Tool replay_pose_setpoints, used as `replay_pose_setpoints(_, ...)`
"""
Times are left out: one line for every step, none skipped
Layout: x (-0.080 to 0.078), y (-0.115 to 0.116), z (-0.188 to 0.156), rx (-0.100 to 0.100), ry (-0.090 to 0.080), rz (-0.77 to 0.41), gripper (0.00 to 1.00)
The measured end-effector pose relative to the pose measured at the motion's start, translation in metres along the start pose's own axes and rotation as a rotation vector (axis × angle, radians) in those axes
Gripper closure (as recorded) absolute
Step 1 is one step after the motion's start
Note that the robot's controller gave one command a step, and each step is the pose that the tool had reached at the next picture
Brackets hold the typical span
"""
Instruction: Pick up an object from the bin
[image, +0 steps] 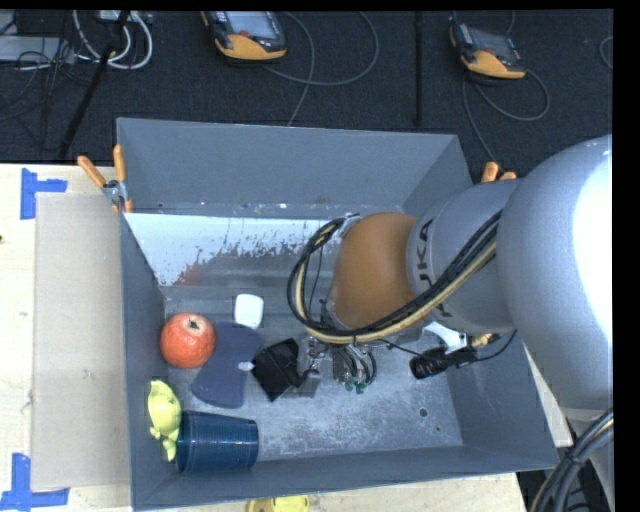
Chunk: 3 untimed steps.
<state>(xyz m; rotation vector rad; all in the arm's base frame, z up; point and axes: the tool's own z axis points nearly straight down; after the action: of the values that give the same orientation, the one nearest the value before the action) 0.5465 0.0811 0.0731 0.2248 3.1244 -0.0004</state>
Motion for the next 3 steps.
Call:
replay_pose_setpoints(0.0027,0.0003,0.0028,0.0,0.008,0.0,0.0)
replay_pose_setpoints(0.0003,-0.0009,0.0002,0.001,0.002,0.002,1.0)
replay_pose_setpoints(0.003,0.0,0.0033,0.001,0.009,0.001,0.0)
